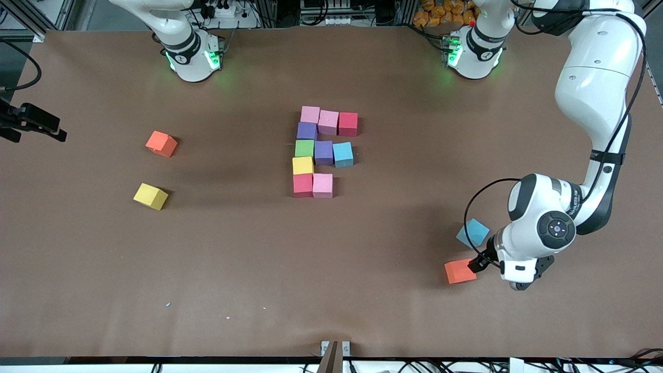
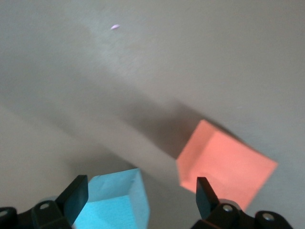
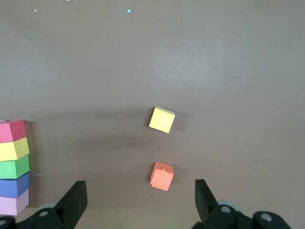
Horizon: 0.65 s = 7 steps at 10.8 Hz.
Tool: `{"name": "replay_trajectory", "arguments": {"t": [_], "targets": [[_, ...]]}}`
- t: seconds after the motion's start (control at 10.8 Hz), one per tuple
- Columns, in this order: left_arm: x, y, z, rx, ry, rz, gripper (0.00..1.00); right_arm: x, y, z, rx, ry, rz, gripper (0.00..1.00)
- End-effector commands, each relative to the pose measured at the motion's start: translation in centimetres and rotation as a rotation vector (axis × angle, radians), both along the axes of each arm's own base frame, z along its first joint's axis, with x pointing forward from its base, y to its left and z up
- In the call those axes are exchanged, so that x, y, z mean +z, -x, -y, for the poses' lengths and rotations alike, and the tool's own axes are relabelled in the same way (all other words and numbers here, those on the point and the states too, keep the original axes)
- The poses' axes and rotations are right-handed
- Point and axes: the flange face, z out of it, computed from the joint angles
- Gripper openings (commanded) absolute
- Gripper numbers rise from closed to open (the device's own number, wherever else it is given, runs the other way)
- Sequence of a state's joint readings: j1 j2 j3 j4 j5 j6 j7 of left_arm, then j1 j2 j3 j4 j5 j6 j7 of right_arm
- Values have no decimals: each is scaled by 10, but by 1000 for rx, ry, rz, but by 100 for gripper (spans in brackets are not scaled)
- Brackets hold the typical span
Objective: Arrange 11 blocks into digit 3
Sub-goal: 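Lower the left gripper onto the cyan cube and grasp it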
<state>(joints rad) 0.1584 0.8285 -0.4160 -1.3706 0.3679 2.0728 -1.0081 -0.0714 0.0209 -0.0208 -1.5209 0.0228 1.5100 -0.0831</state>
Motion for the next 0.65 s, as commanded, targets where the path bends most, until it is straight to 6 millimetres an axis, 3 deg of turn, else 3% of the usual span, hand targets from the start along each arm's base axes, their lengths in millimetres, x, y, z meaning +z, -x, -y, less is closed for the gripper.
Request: {"name": "replay_trajectory", "arguments": {"t": [0.0,0.37,0.55], "targets": [[1,18,-7,44,-43,-63,100,3,-3,-3,9,-4,5,100],[1,44,-12,68,-67,-102,100,2,-3,-4,11,-4,3,100],[0,47,-15,79,-53,-110,100,2,-3,-4,11,-4,3,100]]}}
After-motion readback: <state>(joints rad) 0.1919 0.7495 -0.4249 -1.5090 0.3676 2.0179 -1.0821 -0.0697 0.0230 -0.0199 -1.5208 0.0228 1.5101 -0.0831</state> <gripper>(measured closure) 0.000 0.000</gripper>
